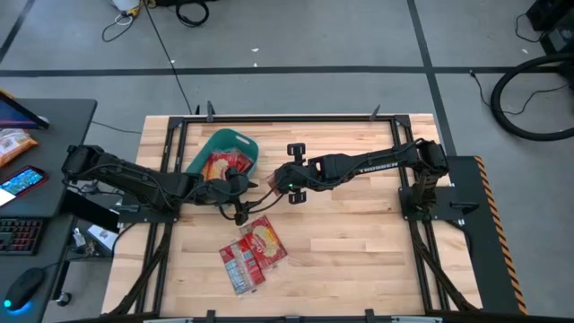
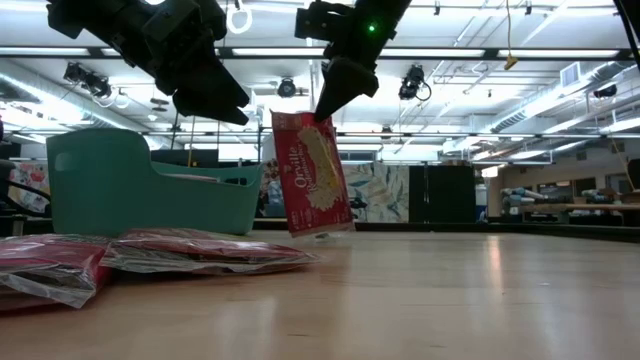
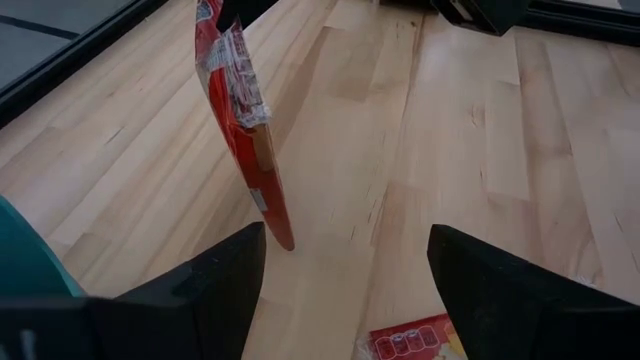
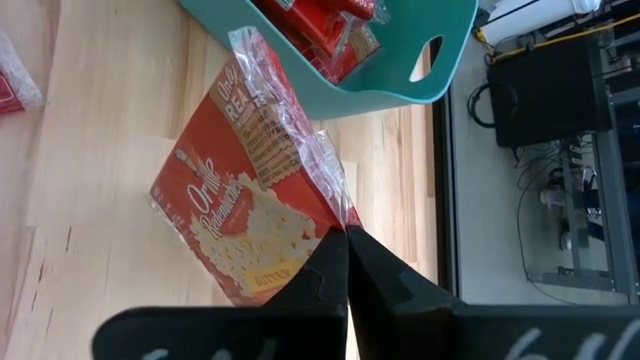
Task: Sort popcorn bags into baskets
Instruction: Put the red popcorn bag into the green bin
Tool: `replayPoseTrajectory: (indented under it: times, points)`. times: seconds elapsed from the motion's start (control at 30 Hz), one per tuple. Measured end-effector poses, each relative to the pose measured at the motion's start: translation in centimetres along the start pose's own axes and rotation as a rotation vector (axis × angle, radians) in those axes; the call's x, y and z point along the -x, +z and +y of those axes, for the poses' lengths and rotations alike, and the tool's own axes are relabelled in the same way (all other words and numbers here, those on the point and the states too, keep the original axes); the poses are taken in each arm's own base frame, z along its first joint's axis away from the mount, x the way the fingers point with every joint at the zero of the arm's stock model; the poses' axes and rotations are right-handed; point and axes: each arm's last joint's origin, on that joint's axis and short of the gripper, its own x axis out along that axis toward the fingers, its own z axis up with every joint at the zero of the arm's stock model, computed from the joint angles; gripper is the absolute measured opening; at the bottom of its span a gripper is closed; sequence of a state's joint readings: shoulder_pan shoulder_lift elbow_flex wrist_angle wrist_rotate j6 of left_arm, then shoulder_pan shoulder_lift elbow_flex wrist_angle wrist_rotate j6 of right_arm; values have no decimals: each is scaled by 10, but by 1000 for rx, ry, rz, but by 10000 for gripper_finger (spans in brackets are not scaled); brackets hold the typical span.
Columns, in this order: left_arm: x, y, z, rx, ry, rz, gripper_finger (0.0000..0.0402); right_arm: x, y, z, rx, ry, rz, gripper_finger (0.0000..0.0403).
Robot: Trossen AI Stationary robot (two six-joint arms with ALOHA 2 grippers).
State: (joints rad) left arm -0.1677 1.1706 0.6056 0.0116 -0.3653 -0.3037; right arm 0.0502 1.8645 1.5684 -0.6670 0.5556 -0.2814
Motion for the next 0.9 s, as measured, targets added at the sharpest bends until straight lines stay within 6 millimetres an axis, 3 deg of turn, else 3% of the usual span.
replayPoseTrajectory:
  times: [0.57,0.9]
  points:
    - [-1,1,1,39,26,-37,283,-3,1,-5,-63,20,-21,2]
    - [-30,-2,-3,-4,140,-125,283,-2,6,-4,-89,35,-73,2]
